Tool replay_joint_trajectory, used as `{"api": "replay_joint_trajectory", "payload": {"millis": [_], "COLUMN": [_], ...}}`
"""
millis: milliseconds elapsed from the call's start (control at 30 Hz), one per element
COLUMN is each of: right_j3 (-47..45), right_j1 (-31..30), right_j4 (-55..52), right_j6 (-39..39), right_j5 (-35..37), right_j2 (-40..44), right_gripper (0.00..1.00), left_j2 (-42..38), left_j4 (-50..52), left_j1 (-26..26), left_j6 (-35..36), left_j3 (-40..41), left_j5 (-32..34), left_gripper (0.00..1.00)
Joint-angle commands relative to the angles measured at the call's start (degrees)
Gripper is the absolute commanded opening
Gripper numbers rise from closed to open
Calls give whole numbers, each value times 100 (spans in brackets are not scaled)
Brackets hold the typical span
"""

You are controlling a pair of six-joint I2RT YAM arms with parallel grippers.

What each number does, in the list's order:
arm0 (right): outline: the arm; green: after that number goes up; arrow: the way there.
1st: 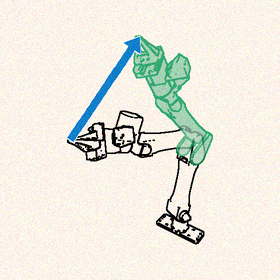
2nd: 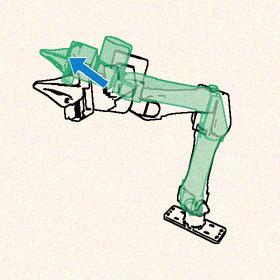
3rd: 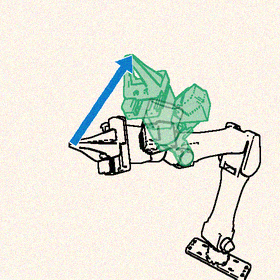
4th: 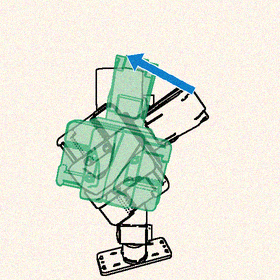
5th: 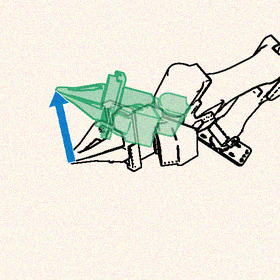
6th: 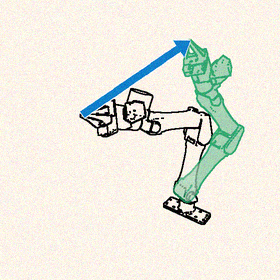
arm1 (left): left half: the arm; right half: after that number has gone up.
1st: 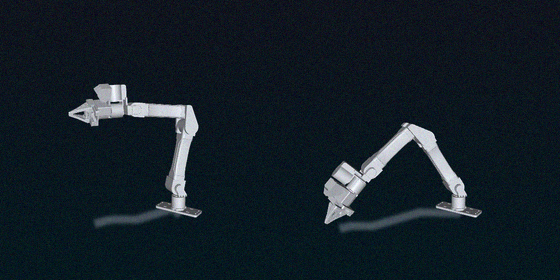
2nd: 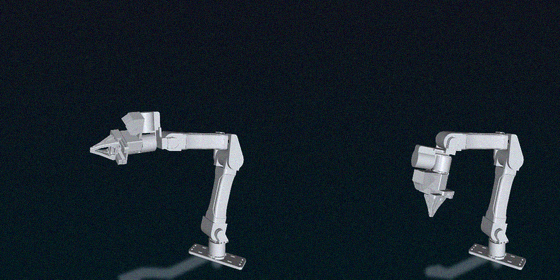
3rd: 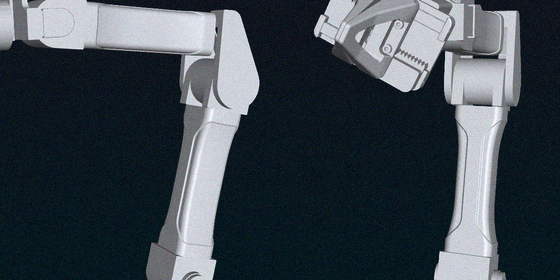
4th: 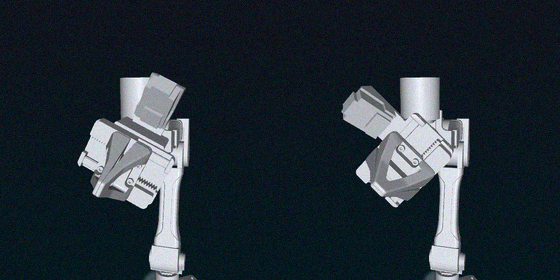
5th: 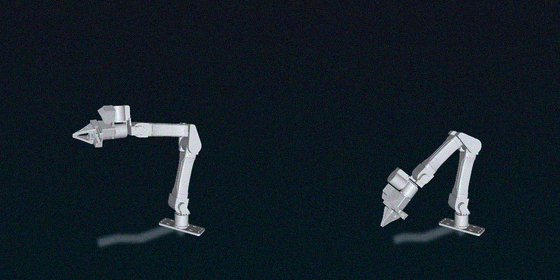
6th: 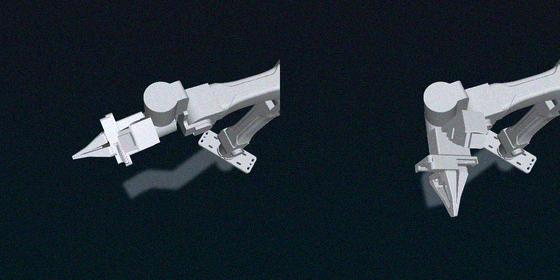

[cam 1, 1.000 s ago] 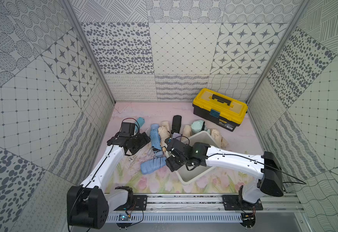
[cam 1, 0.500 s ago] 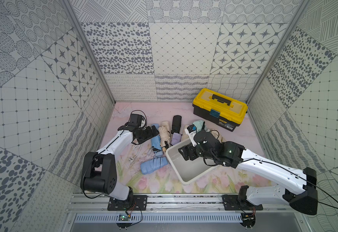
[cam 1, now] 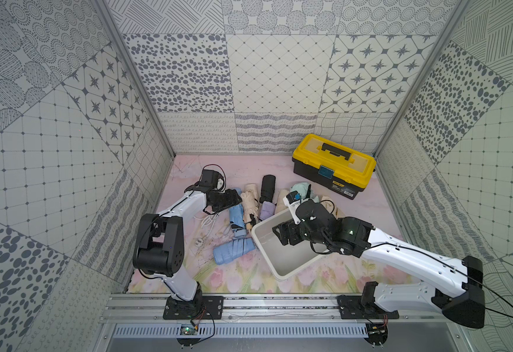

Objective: Put the umbrella into the storage box
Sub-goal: Pick up the umbrella from the center of the board.

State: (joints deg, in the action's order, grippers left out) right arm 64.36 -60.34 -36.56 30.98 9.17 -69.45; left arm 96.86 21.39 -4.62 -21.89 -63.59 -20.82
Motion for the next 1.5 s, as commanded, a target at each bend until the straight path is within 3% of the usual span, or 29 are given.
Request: {"api": "replay_joint_trajectory", "payload": {"millis": [0, 300, 533, 833, 1100, 1200, 1300, 1467], "right_j3": [-103, -171, -182, -191, -227, -230, -230, -137], "right_j1": [15, 21, 19, 18, 20, 19, 18, 15], "right_j4": [223, 324, 327, 377, 390, 412, 486, 588], "right_j6": [101, 145, 140, 163, 153, 203, 263, 261], "right_j5": [102, 87, 111, 113, 145, 195, 219, 204], "right_j2": [147, 151, 188, 176, 198, 156, 108, -54], "right_gripper": [83, 83, 83, 83, 83, 83, 83, 83], "left_j2": [-21, -201, 132, 285, -513, -778, -929, -779], "left_j4": [-219, -334, -292, -54, 267, 389, 385, 388], "left_j1": [80, 166, 170, 169, 190, 190, 191, 190], "left_j6": [230, 165, 71, 207, -184, -660, -988, -1013], "left_j3": [27, 302, 110, -74, 248, 377, 487, 445], "left_j5": [-193, -381, -652, -779, 224, 602, 719, 519], "left_gripper": [69, 61, 71, 46, 41, 30, 26, 35]}}
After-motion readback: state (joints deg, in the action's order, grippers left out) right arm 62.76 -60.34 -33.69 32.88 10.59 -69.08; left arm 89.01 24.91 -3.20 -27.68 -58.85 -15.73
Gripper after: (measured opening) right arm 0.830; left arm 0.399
